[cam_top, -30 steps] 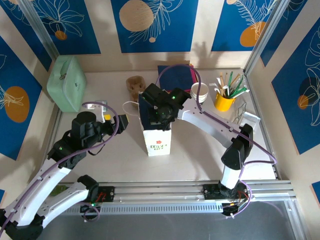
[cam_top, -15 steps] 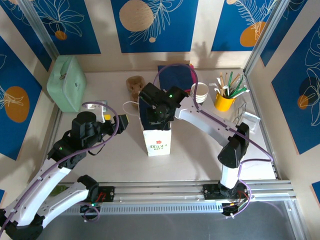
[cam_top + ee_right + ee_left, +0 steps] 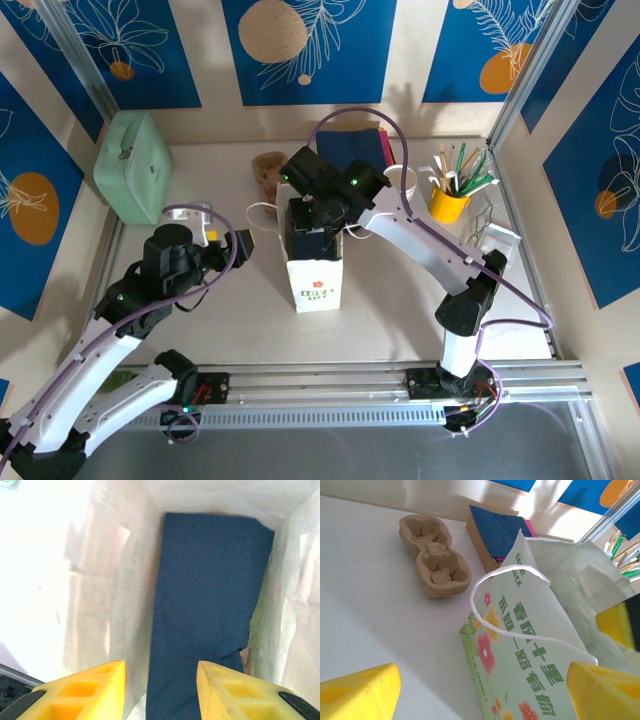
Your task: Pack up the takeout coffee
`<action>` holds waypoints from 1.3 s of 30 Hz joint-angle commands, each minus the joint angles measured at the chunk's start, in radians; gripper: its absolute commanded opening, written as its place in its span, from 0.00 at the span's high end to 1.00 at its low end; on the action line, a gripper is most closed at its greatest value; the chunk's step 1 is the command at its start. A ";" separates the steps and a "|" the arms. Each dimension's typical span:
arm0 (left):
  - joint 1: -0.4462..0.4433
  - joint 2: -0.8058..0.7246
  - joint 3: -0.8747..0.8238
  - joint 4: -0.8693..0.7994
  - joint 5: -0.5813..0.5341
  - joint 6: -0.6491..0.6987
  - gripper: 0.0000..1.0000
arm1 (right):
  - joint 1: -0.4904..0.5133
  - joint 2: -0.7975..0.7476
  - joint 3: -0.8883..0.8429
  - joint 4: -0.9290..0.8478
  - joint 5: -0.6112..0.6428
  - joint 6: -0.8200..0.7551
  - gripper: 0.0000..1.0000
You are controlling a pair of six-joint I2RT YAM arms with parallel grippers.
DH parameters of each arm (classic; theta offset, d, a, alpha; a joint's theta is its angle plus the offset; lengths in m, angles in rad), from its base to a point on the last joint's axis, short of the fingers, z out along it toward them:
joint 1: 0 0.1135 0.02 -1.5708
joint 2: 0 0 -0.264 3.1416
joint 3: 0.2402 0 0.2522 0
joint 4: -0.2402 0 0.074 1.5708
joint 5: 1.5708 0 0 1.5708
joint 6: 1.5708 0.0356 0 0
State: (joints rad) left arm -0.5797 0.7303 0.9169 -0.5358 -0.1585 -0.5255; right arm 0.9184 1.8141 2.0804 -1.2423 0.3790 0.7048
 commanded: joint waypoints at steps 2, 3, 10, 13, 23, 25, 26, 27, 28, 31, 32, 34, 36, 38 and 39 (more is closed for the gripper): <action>0.009 -0.034 0.024 -0.018 -0.029 0.010 0.14 | 0.013 0.014 0.070 -0.053 0.023 -0.021 0.59; 0.010 -0.035 0.026 -0.021 -0.029 0.010 0.14 | 0.015 0.013 0.080 -0.056 0.025 -0.025 0.59; 0.010 -0.038 0.040 -0.040 -0.030 0.015 0.14 | 0.019 0.013 0.154 -0.084 0.038 -0.043 0.59; 0.010 -0.040 0.043 -0.044 -0.028 0.013 0.14 | 0.021 0.008 0.182 -0.086 0.035 -0.058 0.59; 0.009 -0.058 0.069 -0.092 -0.044 0.020 0.14 | 0.007 -0.009 0.292 -0.029 0.073 -0.192 0.59; 0.010 -0.064 0.074 -0.104 -0.053 0.025 0.14 | 0.001 -0.005 0.326 -0.023 0.104 -0.228 0.59; 0.010 -0.065 0.076 -0.109 -0.055 0.028 0.14 | -0.005 -0.004 0.339 -0.019 0.118 -0.244 0.58; 0.010 -0.069 0.076 -0.112 -0.057 0.031 0.13 | -0.012 -0.004 0.346 -0.010 0.141 -0.264 0.55; 0.010 -0.072 0.078 -0.115 -0.061 0.032 0.13 | -0.022 -0.007 0.348 0.007 0.162 -0.288 0.54; 0.009 -0.081 0.078 -0.121 -0.070 0.041 0.13 | -0.070 -0.006 0.344 0.057 0.212 -0.350 0.52; 0.010 -0.083 0.079 -0.122 -0.073 0.044 0.13 | -0.091 -0.002 0.343 0.072 0.222 -0.366 0.51; 0.010 -0.083 0.081 -0.127 -0.080 0.050 0.13 | -0.143 0.017 0.349 0.104 0.227 -0.393 0.49; 0.009 -0.081 0.083 -0.128 -0.086 0.055 0.13 | -0.196 0.046 0.377 0.113 0.215 -0.410 0.49; 0.010 -0.078 0.086 -0.129 -0.088 0.059 0.13 | -0.242 0.080 0.400 0.131 0.210 -0.422 0.49; 0.009 -0.076 0.089 -0.128 -0.090 0.062 0.13 | -0.264 0.104 0.421 0.133 0.202 -0.430 0.49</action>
State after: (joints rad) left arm -0.5797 0.6559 0.9688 -0.6559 -0.2226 -0.4892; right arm 0.6956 1.8675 2.4588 -1.1549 0.5663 0.3290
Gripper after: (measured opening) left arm 0.871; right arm 0.510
